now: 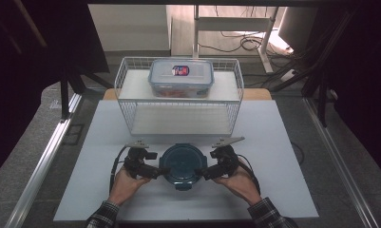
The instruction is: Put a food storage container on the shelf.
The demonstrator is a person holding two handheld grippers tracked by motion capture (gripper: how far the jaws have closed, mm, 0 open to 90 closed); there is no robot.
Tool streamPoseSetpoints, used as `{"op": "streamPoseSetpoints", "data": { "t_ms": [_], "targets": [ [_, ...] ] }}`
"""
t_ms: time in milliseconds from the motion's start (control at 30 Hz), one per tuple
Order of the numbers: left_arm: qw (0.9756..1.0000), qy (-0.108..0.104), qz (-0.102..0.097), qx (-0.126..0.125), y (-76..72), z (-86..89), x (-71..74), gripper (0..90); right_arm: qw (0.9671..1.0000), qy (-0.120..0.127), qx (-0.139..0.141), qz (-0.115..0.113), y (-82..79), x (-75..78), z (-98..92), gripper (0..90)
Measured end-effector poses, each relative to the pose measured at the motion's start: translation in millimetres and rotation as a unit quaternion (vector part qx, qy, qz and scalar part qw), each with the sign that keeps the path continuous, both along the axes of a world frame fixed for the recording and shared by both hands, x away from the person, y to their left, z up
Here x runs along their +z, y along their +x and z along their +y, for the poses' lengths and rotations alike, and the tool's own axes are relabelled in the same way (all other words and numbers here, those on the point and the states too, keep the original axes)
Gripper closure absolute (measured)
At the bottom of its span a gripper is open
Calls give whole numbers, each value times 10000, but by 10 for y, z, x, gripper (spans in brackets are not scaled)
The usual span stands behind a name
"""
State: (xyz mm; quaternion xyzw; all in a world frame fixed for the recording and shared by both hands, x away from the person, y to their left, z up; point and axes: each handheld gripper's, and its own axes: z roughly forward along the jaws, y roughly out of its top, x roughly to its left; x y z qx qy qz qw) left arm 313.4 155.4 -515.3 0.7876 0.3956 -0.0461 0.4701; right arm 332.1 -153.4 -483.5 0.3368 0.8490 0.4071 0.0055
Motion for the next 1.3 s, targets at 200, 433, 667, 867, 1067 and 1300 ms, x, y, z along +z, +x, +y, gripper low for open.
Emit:
{"op": "streamPoseSetpoints", "data": {
  "t_ms": [200,433,667,867,1067,1300],
  "targets": [
    [9972,-372,517,-403,-16,9,-98,175,9969,178,204,744,66,-143,-18,78],
    [9944,-772,625,-347,-101,142,-101,308,9953,282,178,910,2,-101,-66,204],
    [9904,-1192,677,-166,-280,266,-102,527,9922,738,45,1003,-110,3,-249,461],
    [9899,-1289,582,28,-344,228,-73,549,9915,820,-74,1003,-212,14,-329,531],
    [9894,-1356,510,133,-410,190,-26,568,9881,933,-322,1182,-269,11,-367,551],
    [9883,-1414,525,240,-391,210,-1,574,9910,875,-310,969,-288,46,-337,556]
  ]
}}
